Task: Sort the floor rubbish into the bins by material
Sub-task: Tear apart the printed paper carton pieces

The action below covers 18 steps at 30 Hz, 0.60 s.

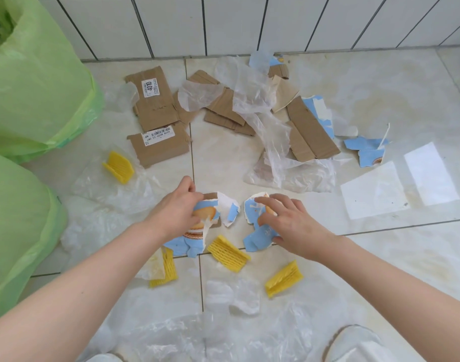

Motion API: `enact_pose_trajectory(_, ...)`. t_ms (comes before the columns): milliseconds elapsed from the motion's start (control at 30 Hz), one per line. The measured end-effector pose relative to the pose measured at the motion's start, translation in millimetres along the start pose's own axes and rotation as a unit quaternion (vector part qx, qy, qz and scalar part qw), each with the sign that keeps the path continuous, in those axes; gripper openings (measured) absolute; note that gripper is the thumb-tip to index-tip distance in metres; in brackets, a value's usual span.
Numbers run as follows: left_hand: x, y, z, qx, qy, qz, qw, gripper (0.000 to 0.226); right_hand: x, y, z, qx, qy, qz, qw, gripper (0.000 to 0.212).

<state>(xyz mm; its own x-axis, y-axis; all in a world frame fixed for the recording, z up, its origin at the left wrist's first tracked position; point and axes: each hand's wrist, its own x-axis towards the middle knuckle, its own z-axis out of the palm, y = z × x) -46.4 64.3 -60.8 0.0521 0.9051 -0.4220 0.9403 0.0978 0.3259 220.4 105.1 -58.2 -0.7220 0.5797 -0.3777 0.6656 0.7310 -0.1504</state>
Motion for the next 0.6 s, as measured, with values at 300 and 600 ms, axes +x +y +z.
enact_pose_trajectory(300,1.8,-4.4,-24.0,-0.15,0.033,-0.062,0.986,0.037,23.6,0.0,-8.8,-0.031,-0.076,0.004,0.997,0.057)
enact_pose_trajectory(600,15.7,-2.5,-45.4,-0.262,0.018,-0.083,0.961,0.069,35.0,0.1,-14.9,-0.066,-0.082,0.03,0.994,0.098)
